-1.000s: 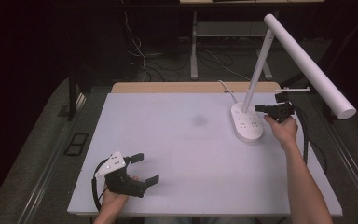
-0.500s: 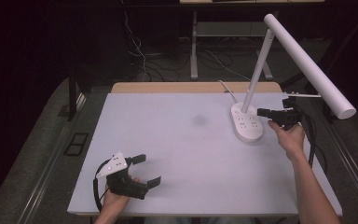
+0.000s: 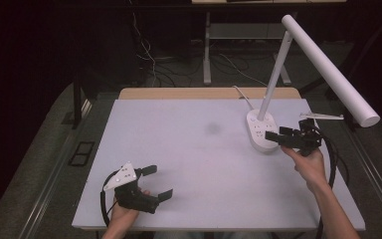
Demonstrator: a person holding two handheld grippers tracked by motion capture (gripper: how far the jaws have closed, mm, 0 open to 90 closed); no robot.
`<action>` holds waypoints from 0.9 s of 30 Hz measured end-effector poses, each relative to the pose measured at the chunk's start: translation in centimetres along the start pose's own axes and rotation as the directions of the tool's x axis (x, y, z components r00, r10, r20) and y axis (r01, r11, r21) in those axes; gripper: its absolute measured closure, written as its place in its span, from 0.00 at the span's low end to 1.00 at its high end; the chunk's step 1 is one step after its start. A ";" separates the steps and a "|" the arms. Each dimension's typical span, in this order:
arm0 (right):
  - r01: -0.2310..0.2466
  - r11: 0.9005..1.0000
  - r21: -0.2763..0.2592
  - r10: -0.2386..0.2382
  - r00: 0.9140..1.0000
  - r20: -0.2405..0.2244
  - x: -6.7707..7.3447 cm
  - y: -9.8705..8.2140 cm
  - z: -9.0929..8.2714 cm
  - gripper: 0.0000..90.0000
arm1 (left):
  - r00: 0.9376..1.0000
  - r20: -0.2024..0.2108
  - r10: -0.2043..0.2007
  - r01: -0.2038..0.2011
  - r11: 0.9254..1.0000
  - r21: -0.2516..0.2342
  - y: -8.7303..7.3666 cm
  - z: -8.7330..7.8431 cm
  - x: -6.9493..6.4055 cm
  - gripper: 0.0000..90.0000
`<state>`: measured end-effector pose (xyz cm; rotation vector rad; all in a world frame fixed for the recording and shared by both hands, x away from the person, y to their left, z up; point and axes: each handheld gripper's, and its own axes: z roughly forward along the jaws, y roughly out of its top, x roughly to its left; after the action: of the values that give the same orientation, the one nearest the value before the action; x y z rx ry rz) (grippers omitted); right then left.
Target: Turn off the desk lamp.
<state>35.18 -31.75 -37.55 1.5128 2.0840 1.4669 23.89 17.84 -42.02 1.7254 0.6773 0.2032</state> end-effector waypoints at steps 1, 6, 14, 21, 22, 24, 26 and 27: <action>0.008 1.000 -0.005 -0.008 1.000 -0.008 0.4 -0.2 -0.2 0.12 | 1.000 -0.003 -0.002 0.002 1.000 -0.002 0.0 0.0 0.0 0.00; 0.059 0.998 -0.005 -0.059 0.998 -0.001 1.9 -0.9 -1.0 0.01 | 1.000 -0.005 -0.004 0.004 1.000 -0.001 0.0 0.0 0.1 0.00; 0.095 0.994 -0.043 -0.096 0.995 -0.018 4.1 -3.1 -2.3 0.01 | 1.000 -0.008 -0.003 0.003 1.000 -0.002 0.0 0.0 0.0 0.00; 0.126 0.991 -0.034 -0.128 0.991 -0.051 5.7 -5.8 -2.5 0.01 | 1.000 -0.005 0.002 -0.002 1.000 0.004 0.0 0.0 0.0 0.00; 0.126 0.992 -0.028 -0.128 0.990 -0.053 5.8 -6.2 -2.4 0.01 | 1.000 -0.004 0.003 -0.003 1.000 0.004 0.0 0.0 0.0 0.00; 0.127 0.992 -0.023 -0.128 0.990 -0.059 6.1 -6.9 -2.2 0.01 | 1.000 -0.005 0.003 -0.003 1.000 0.005 0.0 0.0 0.0 0.00; 0.128 0.992 -0.013 -0.129 0.990 -0.065 6.2 -7.6 -2.0 0.01 | 1.000 -0.006 0.000 0.000 1.000 0.005 0.0 0.0 0.0 0.00; 0.125 0.992 -0.010 -0.126 0.990 -0.070 6.3 -7.9 -2.0 0.01 | 1.000 -0.007 0.000 0.000 1.000 0.005 0.0 0.0 0.1 0.00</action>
<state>26.05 -27.90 -40.38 1.3193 2.1693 1.4990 23.93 17.87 -42.06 1.7297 0.6842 0.2080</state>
